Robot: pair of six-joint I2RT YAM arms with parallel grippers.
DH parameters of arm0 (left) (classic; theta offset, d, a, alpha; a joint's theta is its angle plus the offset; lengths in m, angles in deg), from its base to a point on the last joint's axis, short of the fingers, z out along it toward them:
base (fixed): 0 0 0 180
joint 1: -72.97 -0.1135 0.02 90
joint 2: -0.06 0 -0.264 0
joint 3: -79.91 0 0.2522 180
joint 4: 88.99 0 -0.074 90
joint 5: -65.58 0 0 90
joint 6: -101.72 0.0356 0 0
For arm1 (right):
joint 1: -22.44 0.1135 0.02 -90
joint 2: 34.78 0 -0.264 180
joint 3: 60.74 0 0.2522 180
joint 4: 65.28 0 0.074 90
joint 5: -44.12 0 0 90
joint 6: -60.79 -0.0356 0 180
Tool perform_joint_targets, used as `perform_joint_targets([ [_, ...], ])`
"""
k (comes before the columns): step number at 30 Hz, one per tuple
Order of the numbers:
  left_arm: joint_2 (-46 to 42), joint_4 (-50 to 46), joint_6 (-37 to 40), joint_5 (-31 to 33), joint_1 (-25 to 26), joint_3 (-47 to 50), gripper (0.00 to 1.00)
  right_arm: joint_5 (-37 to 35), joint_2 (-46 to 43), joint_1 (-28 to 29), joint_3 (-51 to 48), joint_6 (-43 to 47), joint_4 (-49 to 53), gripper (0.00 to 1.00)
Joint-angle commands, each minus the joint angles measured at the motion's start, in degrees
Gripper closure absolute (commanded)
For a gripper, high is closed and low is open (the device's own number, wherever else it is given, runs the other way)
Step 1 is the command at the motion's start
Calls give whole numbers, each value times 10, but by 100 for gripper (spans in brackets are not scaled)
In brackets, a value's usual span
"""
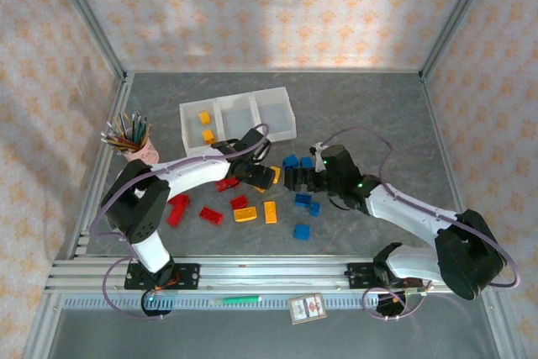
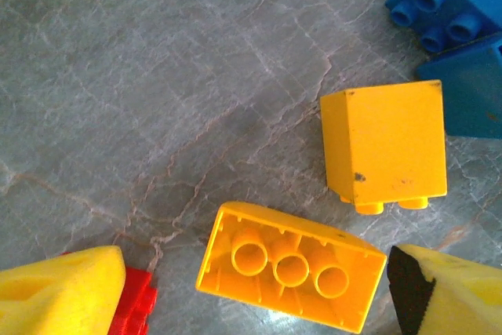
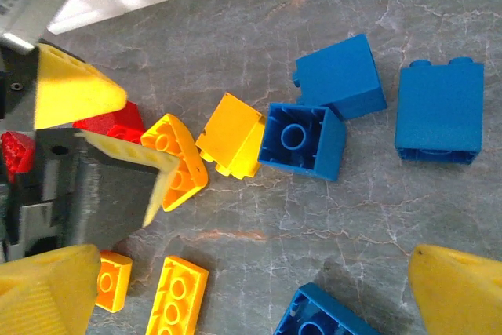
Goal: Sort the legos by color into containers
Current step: Pick up the lego from the center of the table.
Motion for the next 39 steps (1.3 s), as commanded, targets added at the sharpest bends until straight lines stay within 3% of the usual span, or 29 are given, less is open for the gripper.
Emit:
perform_joint_targets([
  [1,12,-8,34,-4,8,-29,6,0,-13,-4,-9,-6,-14,0],
  [20,78,-38,62,20,30,-49,6,-7,-13,-7,-17,-10,-15,0],
  [32,69,-36,61,24,30,-43,31,-13,-12,-9,-10,-5,-15,0],
  [39,25,-25,46,25,30,-32,38,-28,-13,-9,19,12,18,0],
])
